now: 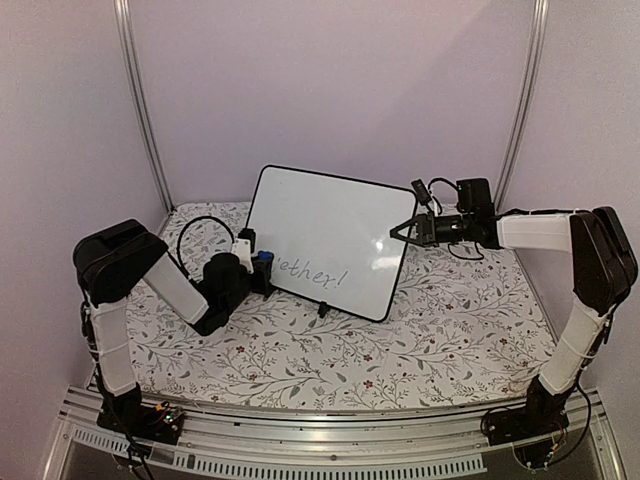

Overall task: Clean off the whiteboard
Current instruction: Erase the center of the whiteboard.

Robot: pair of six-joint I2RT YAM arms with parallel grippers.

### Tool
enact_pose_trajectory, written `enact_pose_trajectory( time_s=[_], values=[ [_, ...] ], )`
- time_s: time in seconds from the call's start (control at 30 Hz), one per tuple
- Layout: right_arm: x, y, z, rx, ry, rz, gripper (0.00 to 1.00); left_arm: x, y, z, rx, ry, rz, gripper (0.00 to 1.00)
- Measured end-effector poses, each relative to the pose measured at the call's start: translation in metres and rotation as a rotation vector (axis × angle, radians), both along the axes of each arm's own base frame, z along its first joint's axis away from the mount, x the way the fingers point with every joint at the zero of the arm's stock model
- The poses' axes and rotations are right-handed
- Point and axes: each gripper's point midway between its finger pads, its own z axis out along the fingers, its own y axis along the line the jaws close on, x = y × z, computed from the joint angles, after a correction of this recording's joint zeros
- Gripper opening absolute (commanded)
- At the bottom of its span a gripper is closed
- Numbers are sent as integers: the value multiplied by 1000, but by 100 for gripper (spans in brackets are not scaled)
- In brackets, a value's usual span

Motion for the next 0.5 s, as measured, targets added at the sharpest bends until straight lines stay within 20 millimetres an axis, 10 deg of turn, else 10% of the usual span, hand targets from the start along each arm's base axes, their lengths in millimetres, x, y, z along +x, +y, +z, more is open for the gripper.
enact_pose_trajectory(
  time_s=[0.5],
  values=[
    [-1, 1, -1, 1, 2, 6, 0, -10, -7, 2, 3, -51, 77, 0]
  ],
)
